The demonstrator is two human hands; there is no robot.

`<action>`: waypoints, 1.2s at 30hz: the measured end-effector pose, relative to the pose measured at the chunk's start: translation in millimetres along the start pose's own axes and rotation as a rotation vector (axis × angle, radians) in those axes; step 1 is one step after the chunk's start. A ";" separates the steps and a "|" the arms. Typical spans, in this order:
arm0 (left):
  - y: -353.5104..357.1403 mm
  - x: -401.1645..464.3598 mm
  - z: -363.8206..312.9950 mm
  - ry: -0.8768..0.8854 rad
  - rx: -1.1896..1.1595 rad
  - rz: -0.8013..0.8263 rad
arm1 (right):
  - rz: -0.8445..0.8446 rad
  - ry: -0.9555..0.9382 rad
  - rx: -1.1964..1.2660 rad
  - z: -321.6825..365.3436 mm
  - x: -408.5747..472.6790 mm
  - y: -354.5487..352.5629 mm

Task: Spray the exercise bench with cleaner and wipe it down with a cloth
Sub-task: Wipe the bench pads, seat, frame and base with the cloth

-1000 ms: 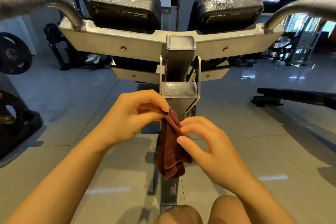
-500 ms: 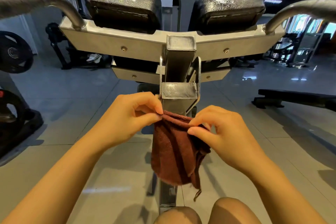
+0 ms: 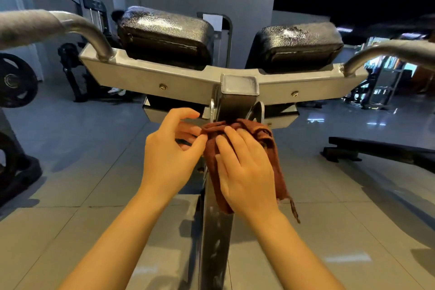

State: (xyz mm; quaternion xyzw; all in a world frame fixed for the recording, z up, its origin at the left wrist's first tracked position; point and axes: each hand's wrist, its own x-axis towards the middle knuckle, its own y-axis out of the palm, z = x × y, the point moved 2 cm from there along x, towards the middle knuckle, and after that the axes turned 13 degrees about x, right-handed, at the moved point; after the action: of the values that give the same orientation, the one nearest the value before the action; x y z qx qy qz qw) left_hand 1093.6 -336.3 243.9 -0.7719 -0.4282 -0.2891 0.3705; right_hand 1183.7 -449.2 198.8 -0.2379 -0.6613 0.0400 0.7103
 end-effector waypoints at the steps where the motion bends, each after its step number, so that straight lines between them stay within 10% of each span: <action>1: -0.2 -1.1 2.2 -0.008 -0.014 0.002 | 0.021 -0.024 -0.022 -3.6 -6.0 2.8; 31: 10.3 -42.1 15.7 -0.023 -0.033 0.006 | 0.054 -0.050 -0.159 -10.0 -36.8 -27.5; 36: 19.4 -39.6 10.3 -0.109 -0.159 0.208 | 0.044 0.016 -0.240 -13.8 -15.8 -17.2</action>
State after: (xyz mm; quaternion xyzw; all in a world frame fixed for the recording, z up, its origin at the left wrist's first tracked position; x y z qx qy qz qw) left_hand 1093.4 -352.5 201.6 -0.8537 -0.3410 -0.2399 0.3121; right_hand 1190.6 -474.2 190.8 -0.3362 -0.6504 -0.0257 0.6807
